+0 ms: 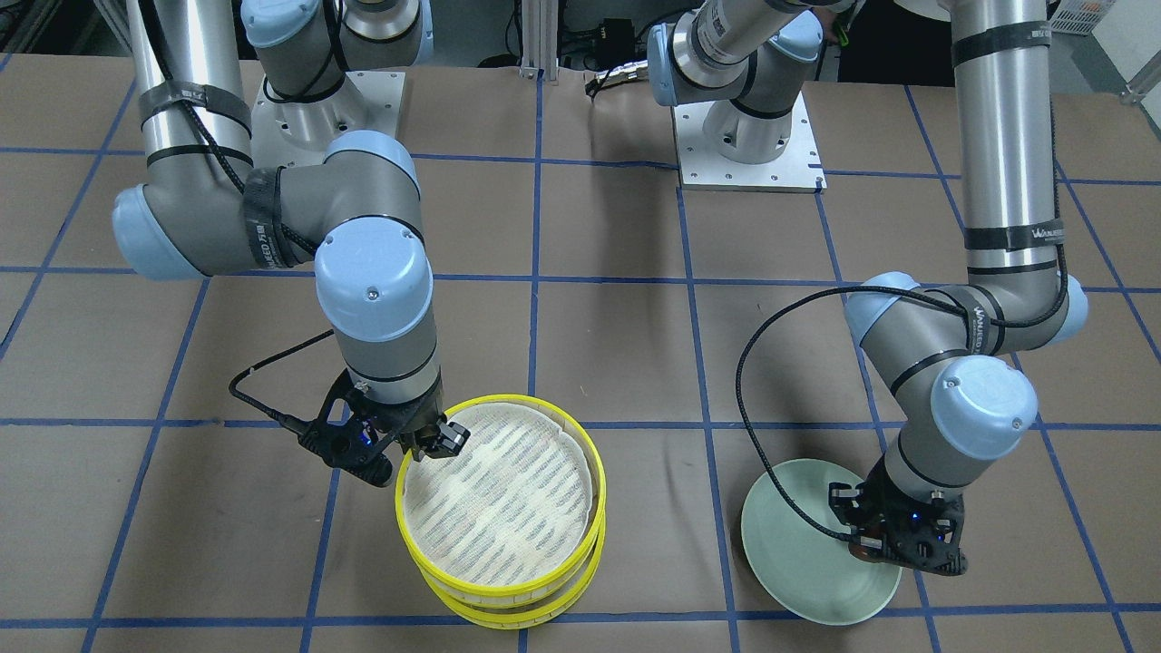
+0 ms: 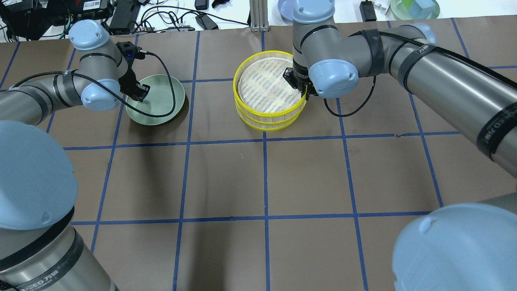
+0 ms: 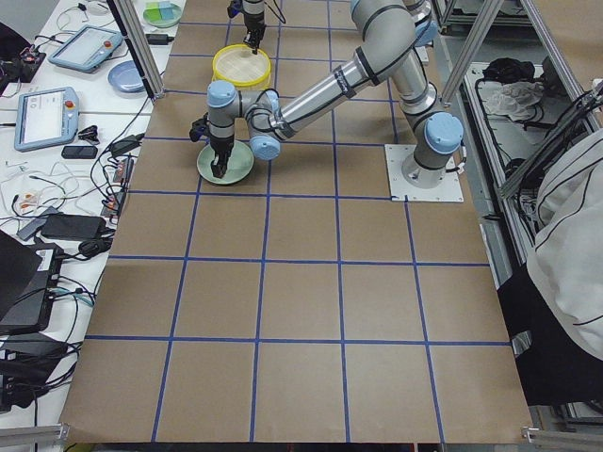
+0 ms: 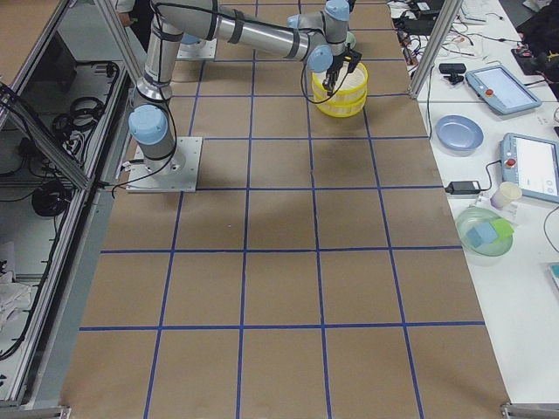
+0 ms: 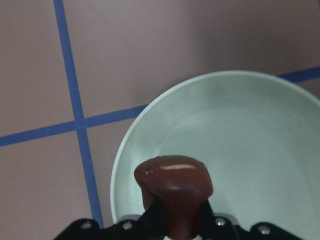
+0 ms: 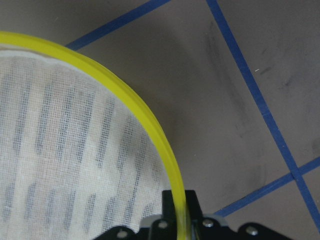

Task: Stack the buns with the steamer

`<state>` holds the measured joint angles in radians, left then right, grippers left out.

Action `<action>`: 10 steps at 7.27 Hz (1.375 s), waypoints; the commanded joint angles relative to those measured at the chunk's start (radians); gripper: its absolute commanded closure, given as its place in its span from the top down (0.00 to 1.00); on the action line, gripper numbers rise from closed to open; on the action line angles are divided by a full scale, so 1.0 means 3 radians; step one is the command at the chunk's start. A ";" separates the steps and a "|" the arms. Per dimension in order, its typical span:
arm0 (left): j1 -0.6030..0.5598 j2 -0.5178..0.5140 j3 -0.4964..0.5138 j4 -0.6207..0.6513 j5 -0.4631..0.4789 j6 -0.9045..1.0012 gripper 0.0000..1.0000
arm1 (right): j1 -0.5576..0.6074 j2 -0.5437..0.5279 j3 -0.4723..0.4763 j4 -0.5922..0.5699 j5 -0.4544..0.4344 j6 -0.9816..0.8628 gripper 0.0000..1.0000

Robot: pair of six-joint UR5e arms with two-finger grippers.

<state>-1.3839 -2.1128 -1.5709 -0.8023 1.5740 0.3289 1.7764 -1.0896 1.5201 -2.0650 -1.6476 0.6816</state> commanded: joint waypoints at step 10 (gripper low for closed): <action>-0.1001 0.0247 0.0092 0.0326 -0.1829 -0.4208 0.00 | -0.0026 0.0103 0.0000 -0.0509 -0.0010 -0.0012 1.00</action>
<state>-1.6794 -2.0170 -1.5427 -0.7463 1.1046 -0.8331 1.7694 -1.0640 1.5195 -2.1751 -1.6499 0.6799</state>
